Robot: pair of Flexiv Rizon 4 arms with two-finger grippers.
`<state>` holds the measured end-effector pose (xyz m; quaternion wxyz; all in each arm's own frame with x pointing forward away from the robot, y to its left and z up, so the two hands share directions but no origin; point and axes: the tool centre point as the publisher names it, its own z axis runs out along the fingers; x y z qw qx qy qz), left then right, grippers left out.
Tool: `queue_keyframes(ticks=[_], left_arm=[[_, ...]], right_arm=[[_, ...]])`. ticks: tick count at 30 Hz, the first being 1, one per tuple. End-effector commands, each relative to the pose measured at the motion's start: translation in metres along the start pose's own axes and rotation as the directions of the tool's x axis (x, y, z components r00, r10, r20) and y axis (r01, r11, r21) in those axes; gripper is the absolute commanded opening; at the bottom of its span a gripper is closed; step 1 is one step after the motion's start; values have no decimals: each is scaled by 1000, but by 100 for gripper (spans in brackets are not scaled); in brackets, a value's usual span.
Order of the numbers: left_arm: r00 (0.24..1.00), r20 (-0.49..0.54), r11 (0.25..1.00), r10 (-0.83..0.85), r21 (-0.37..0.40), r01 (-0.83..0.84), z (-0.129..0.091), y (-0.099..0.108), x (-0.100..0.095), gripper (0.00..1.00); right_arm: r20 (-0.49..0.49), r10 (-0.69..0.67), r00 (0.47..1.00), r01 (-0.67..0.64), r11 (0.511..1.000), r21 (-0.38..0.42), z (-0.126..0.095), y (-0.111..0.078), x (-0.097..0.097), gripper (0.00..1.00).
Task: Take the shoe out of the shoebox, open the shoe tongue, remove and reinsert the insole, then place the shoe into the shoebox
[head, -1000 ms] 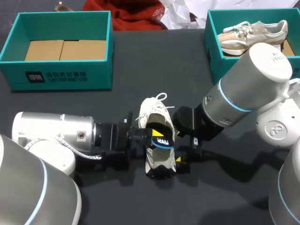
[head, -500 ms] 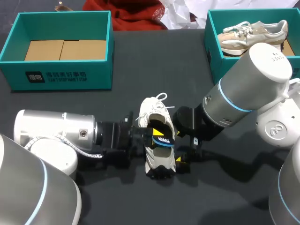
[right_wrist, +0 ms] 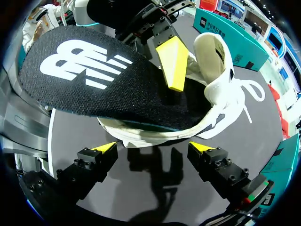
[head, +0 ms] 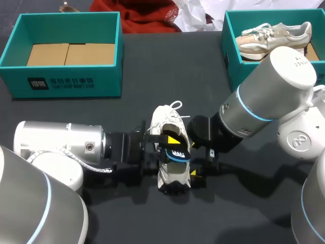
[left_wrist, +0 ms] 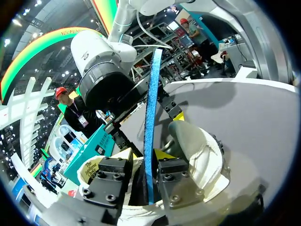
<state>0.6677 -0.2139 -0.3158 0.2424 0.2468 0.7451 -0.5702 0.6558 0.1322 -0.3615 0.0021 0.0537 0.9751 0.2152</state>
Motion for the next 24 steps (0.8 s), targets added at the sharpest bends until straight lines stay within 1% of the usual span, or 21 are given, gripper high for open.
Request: queue_keyframes(ticks=[1,5,7,8,9,10,12,17,21,24], left_arm=[[1000,2,1000,14,8,-14,-2,-11,2,25],[1000,1,999,28,18,-28,-2,-18,2,24],[999,3,999,34,23,-34,-2,-21,2,20],[999,5,999,41,24,-41,-2,-22,1,17],[999,6,999,44,28,-44,-2,-23,1,11],[999,5,998,48,33,-48,-2,-24,1,0],[998,3,998,59,35,-59,-1,-24,3,0],[996,1,996,84,38,-84,2,-15,7,0],[995,5,994,100,36,-100,3,-5,8,0],[994,4,994,108,20,-108,4,4,8,0]], right_arm=[[3,0,1000,0,1000,1,1,0,2,100],[3,0,1000,0,1000,1,1,0,2,100],[3,0,1000,0,1000,1,1,0,2,100],[3,0,1000,0,1000,1,1,0,2,100],[3,0,1000,0,1000,1,1,0,2,100],[3,0,1000,0,1000,1,1,0,2,100],[3,0,1000,0,1000,1,1,0,2,100],[3,0,1000,0,1000,1,1,0,2,100],[3,0,1000,0,1000,1,1,0,2,100],[3,0,1000,0,1000,1,1,0,2,100]])
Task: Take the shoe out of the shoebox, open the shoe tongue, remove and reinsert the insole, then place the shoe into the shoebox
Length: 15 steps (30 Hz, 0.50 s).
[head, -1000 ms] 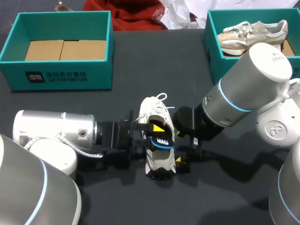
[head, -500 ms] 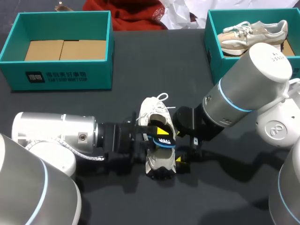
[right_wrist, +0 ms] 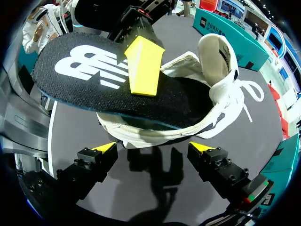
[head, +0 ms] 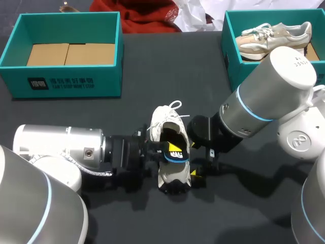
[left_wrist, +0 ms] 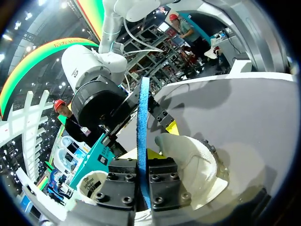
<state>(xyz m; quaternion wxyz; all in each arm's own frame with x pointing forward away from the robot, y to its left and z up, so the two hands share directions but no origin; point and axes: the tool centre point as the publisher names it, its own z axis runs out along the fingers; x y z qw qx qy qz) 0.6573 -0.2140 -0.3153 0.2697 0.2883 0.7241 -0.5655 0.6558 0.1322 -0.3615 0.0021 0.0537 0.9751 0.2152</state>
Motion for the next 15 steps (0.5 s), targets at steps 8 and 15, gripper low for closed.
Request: queue_keyframes(ticks=[8,15], left_arm=[[999,17,999,-30,-43,31,6,33,1,0],[997,16,996,-71,-49,72,5,41,2,0]], right_arm=[[3,0,1000,0,1000,1,1,0,2,100],[3,0,1000,0,1000,1,1,0,2,100]])
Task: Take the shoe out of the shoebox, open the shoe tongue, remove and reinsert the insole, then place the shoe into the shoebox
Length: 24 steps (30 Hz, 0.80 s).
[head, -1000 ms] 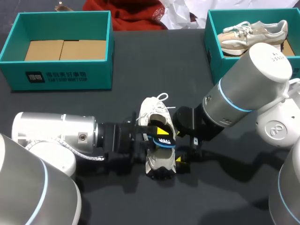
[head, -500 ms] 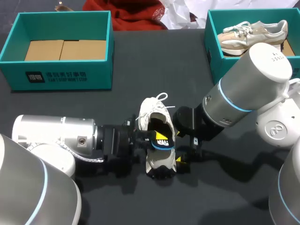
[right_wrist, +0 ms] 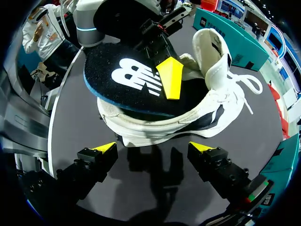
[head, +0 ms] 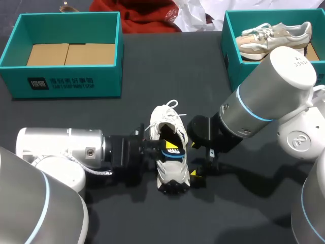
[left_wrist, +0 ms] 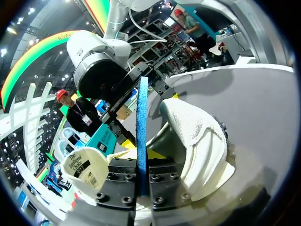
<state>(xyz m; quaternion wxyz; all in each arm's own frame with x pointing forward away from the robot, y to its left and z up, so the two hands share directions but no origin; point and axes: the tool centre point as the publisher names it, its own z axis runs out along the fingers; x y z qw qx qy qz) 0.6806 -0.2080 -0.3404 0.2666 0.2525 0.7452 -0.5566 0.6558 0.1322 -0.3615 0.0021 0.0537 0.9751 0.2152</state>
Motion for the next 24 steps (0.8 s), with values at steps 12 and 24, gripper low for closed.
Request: queue_keyframes(ticks=[12,24], left_arm=[[1000,4,1000,-19,18,19,-4,-19,-6,35],[1000,8,999,18,48,-19,-6,-45,-7,9]], right_arm=[[3,0,1000,0,1000,1,1,0,2,100],[3,0,1000,0,1000,1,1,0,2,100]])
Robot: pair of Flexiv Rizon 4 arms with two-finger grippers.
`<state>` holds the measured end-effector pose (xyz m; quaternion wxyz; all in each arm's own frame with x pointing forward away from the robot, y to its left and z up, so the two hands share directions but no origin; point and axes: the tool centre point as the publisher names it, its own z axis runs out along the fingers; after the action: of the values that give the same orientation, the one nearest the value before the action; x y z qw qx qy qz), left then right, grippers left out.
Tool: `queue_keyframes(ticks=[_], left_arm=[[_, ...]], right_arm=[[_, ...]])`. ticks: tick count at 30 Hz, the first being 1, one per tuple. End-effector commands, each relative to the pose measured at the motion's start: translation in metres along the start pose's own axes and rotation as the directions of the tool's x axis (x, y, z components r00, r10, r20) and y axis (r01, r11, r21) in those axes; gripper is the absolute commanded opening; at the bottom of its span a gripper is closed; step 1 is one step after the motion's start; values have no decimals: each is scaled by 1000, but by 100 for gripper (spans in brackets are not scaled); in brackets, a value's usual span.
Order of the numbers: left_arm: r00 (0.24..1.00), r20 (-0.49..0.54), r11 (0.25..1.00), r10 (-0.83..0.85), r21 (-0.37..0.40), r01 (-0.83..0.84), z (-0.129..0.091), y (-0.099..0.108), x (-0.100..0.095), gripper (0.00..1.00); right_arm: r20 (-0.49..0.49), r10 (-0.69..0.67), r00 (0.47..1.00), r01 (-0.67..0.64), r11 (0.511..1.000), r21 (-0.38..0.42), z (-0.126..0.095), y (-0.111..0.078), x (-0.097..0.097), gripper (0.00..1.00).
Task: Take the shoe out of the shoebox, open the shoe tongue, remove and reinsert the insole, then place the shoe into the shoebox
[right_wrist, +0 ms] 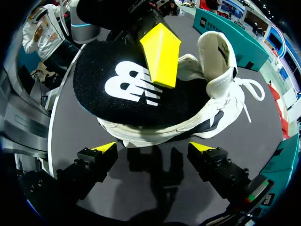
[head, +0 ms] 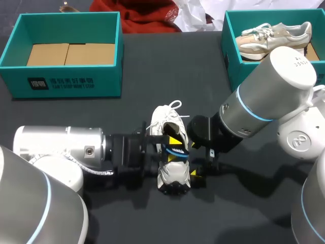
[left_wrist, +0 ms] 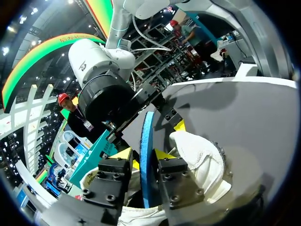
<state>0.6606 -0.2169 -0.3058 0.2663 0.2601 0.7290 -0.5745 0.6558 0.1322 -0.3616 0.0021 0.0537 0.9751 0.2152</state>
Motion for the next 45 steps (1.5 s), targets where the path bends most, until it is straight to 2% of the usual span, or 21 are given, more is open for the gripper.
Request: queue_keyframes(ticks=[1,5,13,20,26,28,29,30,36,45], left_arm=[[1000,-4,1000,17,-3,-17,-3,-7,2,2],[999,-12,999,32,-7,-32,0,-3,5,0],[999,2,999,52,-4,-52,2,18,10,0],[999,7,999,38,-38,-38,5,37,9,0],[1000,1,998,26,-58,-26,3,45,9,0],[1000,3,998,22,-58,-22,1,44,9,4],[1000,4,998,21,-58,-20,0,42,8,18],[1000,6,998,20,-55,-20,-1,41,7,25],[1000,18,999,22,-37,-21,-7,25,6,32],[999,7,999,49,20,-49,-10,-3,5,33]], right_arm=[[3,0,1000,0,1000,1,1,0,2,100],[3,0,1000,0,1000,1,1,0,2,100],[3,0,1000,0,1000,1,1,0,2,100],[3,0,1000,0,1000,1,1,0,2,100],[3,0,1000,0,1000,1,1,0,2,100],[3,0,1000,0,1000,1,1,0,2,100],[3,0,1000,0,1000,1,1,0,2,100],[3,0,1000,0,1000,1,1,0,2,100],[3,0,1000,0,1000,1,1,0,2,100],[3,0,1000,0,1000,1,1,0,2,100]])
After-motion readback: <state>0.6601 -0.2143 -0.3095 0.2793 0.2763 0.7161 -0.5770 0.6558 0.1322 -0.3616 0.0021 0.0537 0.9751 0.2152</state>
